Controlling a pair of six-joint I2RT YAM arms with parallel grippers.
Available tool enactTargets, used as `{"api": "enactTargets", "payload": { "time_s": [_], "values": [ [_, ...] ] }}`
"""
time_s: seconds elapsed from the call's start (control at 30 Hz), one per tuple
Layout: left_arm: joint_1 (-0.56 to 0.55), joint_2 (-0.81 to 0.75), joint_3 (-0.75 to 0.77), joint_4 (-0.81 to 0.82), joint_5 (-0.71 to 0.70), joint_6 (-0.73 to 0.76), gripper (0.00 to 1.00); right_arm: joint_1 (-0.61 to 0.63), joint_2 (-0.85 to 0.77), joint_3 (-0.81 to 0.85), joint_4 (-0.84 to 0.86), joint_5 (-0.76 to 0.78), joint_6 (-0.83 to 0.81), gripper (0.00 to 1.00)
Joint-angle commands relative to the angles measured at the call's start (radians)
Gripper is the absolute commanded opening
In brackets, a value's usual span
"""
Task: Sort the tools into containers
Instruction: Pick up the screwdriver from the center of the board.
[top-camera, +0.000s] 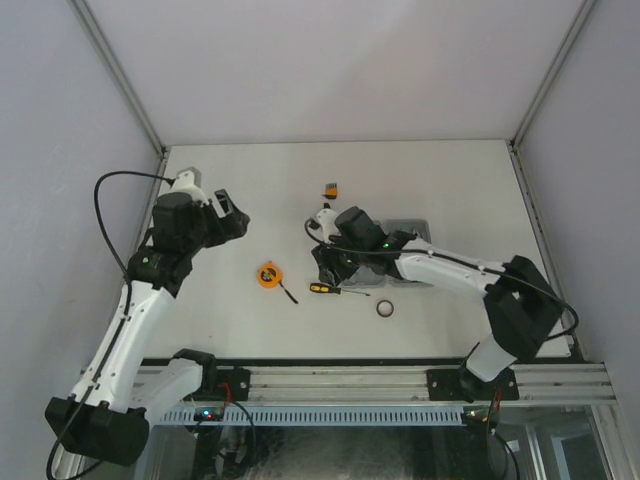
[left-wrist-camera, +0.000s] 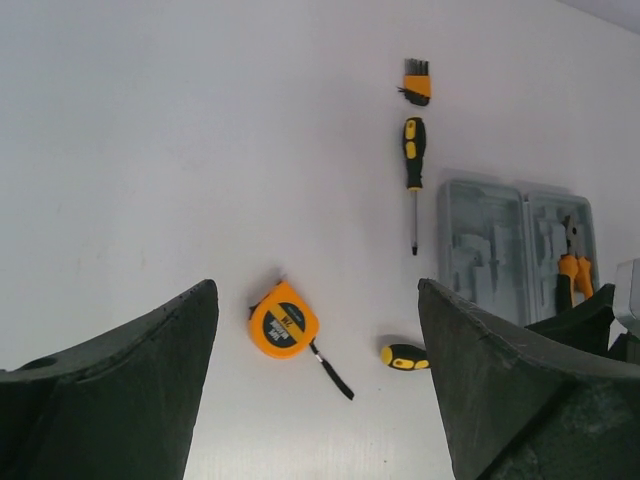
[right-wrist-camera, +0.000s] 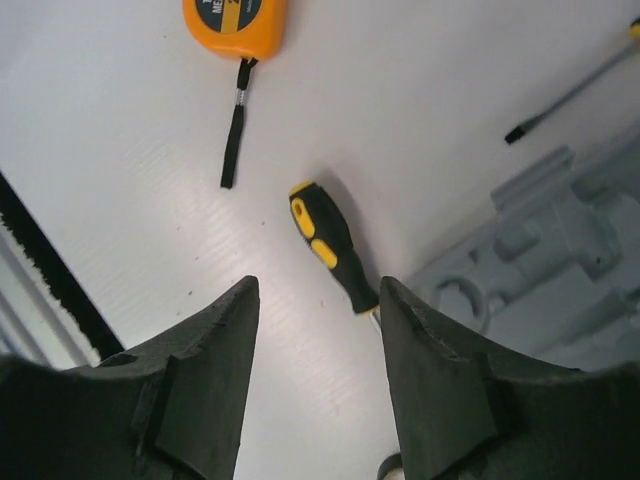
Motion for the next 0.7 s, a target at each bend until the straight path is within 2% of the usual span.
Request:
{"api": "enactTargets", "payload": {
  "time_s": [0.0,0.17,0.33,0.67],
  "values": [
    [0.11,-0.043,-0.069,-0.01,0.118,0.038,0.85,0.014,0.114,0.13,-0.047,-0.013,-0.129,0.52],
    [0.194,-0.07,-0.132,0.014,0.162,0.018,0.84,0.025,0.239,0.242,-0.113,0.005,-0.184,0.53],
    [0.216,-0.051,-0.133,0.029,0.204,0.014,0.84,0.032,0.337,0.3,-0.162,-0.012,-0.225,0.53],
    [0.251,-0.033,-0.144,0.034,0.24,0.004,0.84,0.052,0.375,0.315,-0.187,-0.032,-0.244,0.53]
  ]
}}
